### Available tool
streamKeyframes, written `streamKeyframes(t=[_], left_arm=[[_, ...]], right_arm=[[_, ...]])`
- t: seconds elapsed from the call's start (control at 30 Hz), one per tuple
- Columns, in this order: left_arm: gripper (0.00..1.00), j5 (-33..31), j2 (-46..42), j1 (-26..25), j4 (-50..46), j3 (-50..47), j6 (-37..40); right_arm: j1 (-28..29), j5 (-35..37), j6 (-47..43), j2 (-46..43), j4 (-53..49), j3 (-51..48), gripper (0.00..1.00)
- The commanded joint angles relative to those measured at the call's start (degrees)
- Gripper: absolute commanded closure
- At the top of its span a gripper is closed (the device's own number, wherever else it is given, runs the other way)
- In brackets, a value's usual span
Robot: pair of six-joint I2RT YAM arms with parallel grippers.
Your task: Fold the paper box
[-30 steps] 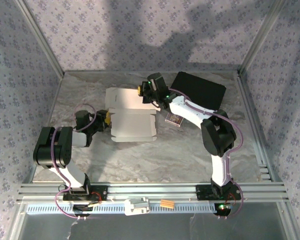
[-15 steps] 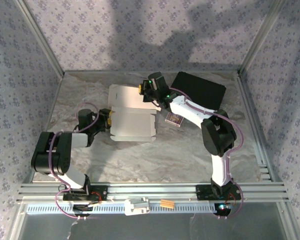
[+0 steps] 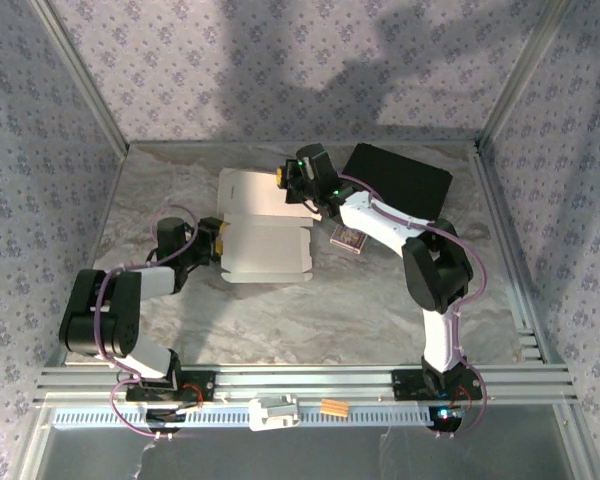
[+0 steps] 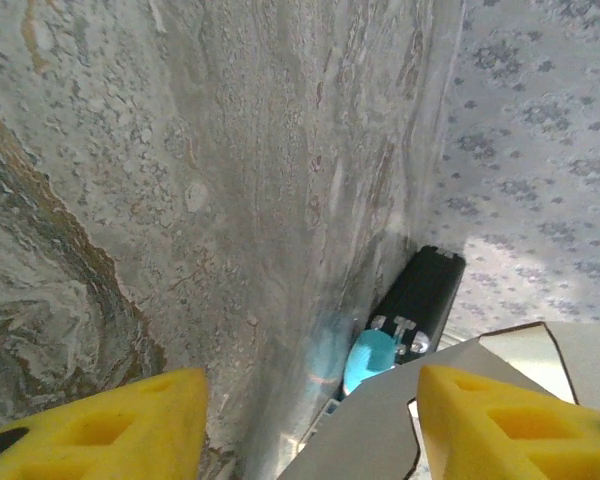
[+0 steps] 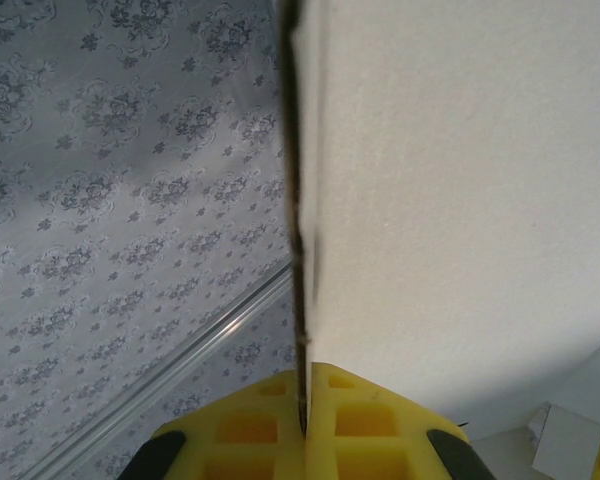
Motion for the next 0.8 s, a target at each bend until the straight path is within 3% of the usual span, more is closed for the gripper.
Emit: streamKeyframes(t=[0.0, 0.17, 0.4, 0.63, 0.77], left_arm=[[0.41, 1.87, -3.48, -1.36, -7.63, 4.17, 9.33], [0.42, -1.02, -6.45, -1.69, -26.7, 8.71, 20.37], [0.4, -6.7, -15.14, -0.04, -50.31, 8.6, 27.34], [0.4, -8.72, -26.71, 5.84, -59.5, 7.75, 30.86], [0.49, -8.03, -29.03, 10.44, -58.06, 10.43, 37.3]], right_arm=[[0.71, -1.56, 1.24, 1.04, -0.56, 1.32, 1.0], [1.53, -1.66, -2.5, 1.75, 1.27, 0.99, 1.0], [2.53, 1.66, -11.35, 2.05, 17.38, -6.03, 1.0], [4.34, 1.96, -13.87, 4.15, 24.58, -6.81, 1.0], [4.6, 0.35, -18.96, 4.56, 26.81, -8.15, 1.0]])
